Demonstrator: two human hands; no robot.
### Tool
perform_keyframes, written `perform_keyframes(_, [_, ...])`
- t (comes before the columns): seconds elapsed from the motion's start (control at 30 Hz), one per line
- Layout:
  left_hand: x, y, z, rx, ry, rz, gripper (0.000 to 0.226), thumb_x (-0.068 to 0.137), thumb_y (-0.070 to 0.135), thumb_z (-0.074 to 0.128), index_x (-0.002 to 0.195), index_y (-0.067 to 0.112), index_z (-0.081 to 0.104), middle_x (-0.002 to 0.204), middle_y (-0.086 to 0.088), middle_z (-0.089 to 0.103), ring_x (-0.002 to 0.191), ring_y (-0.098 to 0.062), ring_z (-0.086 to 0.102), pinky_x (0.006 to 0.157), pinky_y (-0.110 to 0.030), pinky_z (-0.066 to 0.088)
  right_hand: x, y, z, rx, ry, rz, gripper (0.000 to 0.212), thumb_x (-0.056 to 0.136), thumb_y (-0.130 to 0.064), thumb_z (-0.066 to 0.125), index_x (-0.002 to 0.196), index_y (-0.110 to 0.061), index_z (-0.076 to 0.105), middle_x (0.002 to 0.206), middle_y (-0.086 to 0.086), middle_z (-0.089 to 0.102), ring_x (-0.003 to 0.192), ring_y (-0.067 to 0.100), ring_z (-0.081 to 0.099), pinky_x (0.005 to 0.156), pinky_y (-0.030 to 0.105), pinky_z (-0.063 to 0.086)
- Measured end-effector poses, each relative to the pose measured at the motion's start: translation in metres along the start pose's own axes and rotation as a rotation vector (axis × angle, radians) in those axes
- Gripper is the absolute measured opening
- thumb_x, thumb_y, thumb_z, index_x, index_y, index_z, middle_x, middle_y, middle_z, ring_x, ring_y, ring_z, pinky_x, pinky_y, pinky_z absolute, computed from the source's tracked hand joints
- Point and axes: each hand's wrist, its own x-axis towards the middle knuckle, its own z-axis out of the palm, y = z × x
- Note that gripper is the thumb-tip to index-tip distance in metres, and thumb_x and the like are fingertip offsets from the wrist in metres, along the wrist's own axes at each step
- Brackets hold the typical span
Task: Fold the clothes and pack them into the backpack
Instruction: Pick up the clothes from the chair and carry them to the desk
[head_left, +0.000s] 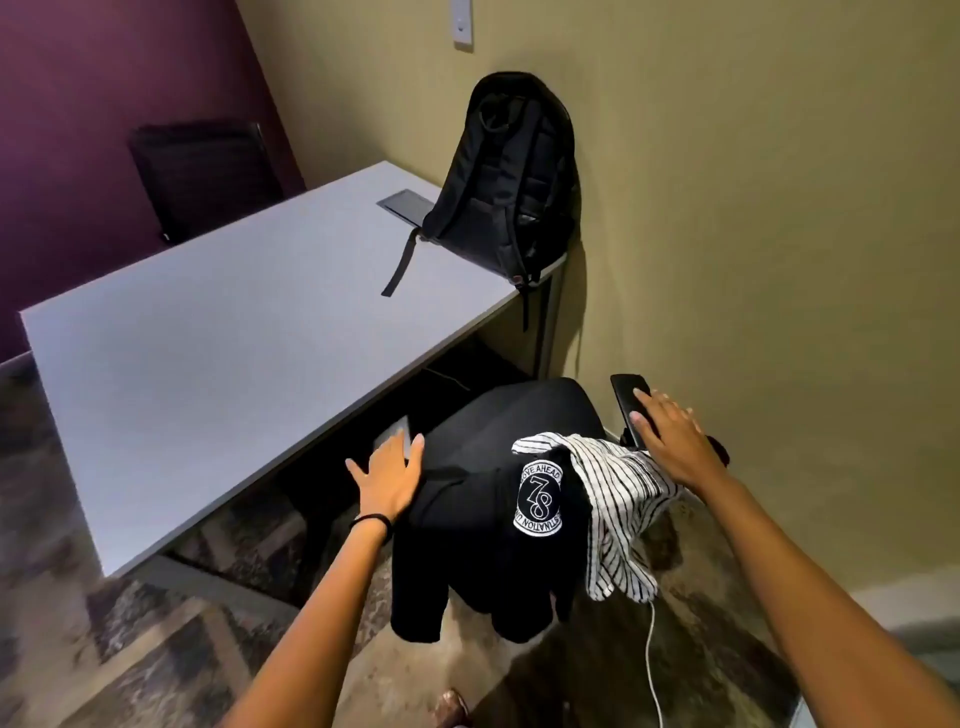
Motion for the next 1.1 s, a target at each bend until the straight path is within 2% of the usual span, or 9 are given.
perform_keyframes(0.07, [-0.004,-0.004,0.0,-0.078,-0.008,-0.116,0.055,0.098,0.052,0.022,0.131,0.02,0.052,0.138,-0.006,0.051,0.132,-0.029,0.039,0.113,-0.059,-0.006,-0.003,0.002,0.002,0.023,-0.069,0.009,0.053,0.099,-0.043,0.026,0.147,-0.022,0.023,0.153,0.009,0.025,0.143,0.021,0.018,0.116,0.045,0.006])
perform_keyframes(0.13, [-0.007,-0.013,0.002,-0.164,-0.107,-0.19,0.059,0.096,0.058,0.017,0.133,0.026,0.051,0.139,-0.004,0.05,0.133,-0.031,0.037,0.114,-0.057,-0.003,-0.007,0.005,0.007,0.056,-0.118,0.016,0.054,0.098,-0.045,0.026,0.146,-0.021,0.025,0.152,0.009,0.029,0.142,0.021,0.022,0.116,0.045,0.011])
perform_keyframes(0.3, [0.037,-0.076,0.047,-0.497,-0.205,-0.257,0.099,0.056,0.097,0.025,0.122,0.031,0.057,0.134,-0.004,0.055,0.12,-0.023,0.052,0.109,-0.047,0.034,-0.012,0.005,0.01,0.055,-0.128,0.015,0.056,0.096,-0.048,0.025,0.144,-0.019,0.032,0.147,0.006,0.039,0.137,0.021,0.033,0.115,0.044,0.02])
perform_keyframes(0.37, [0.035,-0.074,0.053,-0.548,-0.214,-0.297,0.092,0.059,0.093,0.031,0.119,0.028,0.058,0.126,-0.002,0.059,0.114,-0.02,0.055,0.107,-0.045,0.036,-0.014,0.004,0.01,0.055,-0.119,0.024,0.054,0.097,-0.047,0.026,0.143,-0.019,0.033,0.146,0.005,0.04,0.136,0.022,0.035,0.113,0.043,0.025])
perform_keyframes(0.5, [0.004,-0.046,0.041,-0.712,-0.204,-0.312,0.088,0.068,0.086,0.037,0.135,0.03,0.046,0.139,0.001,0.049,0.123,-0.019,0.05,0.111,-0.041,0.033,-0.019,-0.002,0.013,0.032,-0.101,0.017,0.056,0.095,-0.051,0.024,0.143,-0.022,0.034,0.144,0.002,0.043,0.133,0.023,0.039,0.105,0.044,0.034])
perform_keyframes(0.63, [-0.023,-0.012,0.024,-0.801,-0.138,-0.293,0.041,0.099,0.036,0.038,0.135,0.015,0.042,0.129,0.001,0.048,0.112,-0.018,0.049,0.095,-0.029,0.037,-0.025,-0.01,0.021,0.054,-0.08,-0.015,0.066,0.091,-0.061,0.019,0.142,-0.024,0.036,0.145,-0.001,0.043,0.132,0.02,0.041,0.103,0.043,0.037])
perform_keyframes(0.73, [-0.022,-0.012,0.029,-0.818,-0.118,-0.288,0.043,0.099,0.026,0.039,0.141,0.015,0.036,0.135,-0.003,0.046,0.11,-0.021,0.05,0.09,-0.029,0.039,-0.029,-0.021,0.027,0.092,-0.065,-0.026,0.058,0.095,-0.055,0.023,0.142,-0.024,0.036,0.144,-0.001,0.044,0.131,0.019,0.042,0.102,0.04,0.037])
perform_keyframes(1.0, [-0.038,-0.001,0.044,-0.85,0.101,-0.312,0.051,0.1,0.024,0.04,0.148,0.016,0.024,0.152,-0.006,0.03,0.136,-0.027,0.034,0.112,-0.037,0.029,-0.039,-0.062,0.048,0.21,-0.053,-0.042,0.053,0.098,-0.048,0.027,0.139,-0.017,0.041,0.142,0.001,0.046,0.132,0.018,0.04,0.102,0.034,0.034])
perform_keyframes(1.1, [-0.043,0.002,0.046,-0.785,0.145,-0.279,0.054,0.099,0.025,0.043,0.148,0.016,0.023,0.153,-0.008,0.027,0.138,-0.028,0.03,0.114,-0.038,0.027,-0.042,-0.08,0.055,0.249,-0.037,-0.053,0.048,0.097,-0.048,0.026,0.126,-0.018,0.05,0.131,0.001,0.054,0.122,0.022,0.049,0.093,0.037,0.04])
